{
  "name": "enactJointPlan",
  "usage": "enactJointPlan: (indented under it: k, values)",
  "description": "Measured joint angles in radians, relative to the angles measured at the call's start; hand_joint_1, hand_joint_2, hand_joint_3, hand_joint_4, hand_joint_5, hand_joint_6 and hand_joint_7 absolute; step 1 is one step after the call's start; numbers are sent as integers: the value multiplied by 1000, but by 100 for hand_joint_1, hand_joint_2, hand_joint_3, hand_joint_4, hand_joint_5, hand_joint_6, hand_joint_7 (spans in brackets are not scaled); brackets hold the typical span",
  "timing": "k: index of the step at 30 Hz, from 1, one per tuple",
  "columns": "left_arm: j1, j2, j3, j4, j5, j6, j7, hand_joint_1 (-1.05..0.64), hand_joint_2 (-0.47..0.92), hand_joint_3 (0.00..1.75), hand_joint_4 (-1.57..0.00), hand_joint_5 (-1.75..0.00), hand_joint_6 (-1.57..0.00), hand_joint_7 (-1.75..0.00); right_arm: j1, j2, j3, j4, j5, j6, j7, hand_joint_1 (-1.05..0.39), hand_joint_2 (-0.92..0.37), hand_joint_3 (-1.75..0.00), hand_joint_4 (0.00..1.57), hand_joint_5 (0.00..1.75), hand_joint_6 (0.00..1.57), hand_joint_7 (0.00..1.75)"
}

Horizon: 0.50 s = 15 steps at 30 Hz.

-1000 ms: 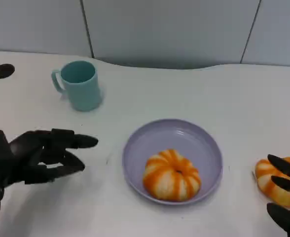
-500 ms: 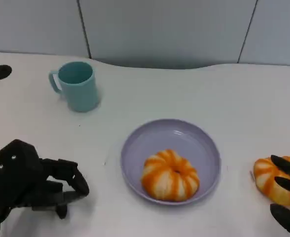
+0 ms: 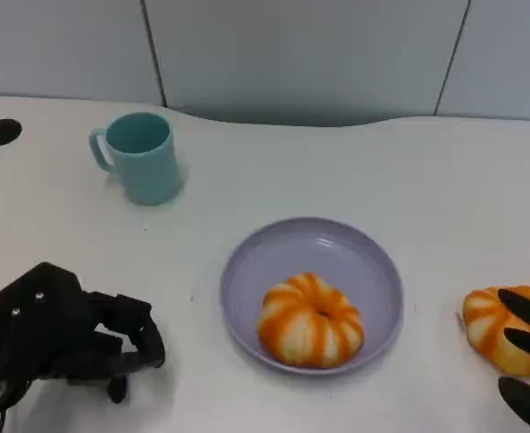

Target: Grasp the bread from the table and place it into the plate.

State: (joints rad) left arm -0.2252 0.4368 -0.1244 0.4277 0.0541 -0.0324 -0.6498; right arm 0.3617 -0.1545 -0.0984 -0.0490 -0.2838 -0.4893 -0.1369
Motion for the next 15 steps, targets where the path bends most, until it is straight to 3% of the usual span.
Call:
enactJointPlan:
  k: [5, 8, 15]
  values:
    - [25, 3, 2, -1, -8, -35, -1, -64, 92, 38, -76, -150, -81, -106, 37, 2, 9, -7, -1, -13, 3, -36, -92, -31, 86, 0, 69, 0]
    - [37, 9, 0, -1, -1, -55, -1, -62, 92, 38, -74, -159, -80, -114, 43, 7, 17, -6, -1, -15, 3, -35, -92, -31, 87, 1, 69, 0]
    - [30, 9, 3, 30, -10, -80, -15, -63, 92, 38, -68, -150, -75, -112, 31, 9, 21, -6, -1, -6, 6, -35, -92, -31, 85, 0, 69, 0]
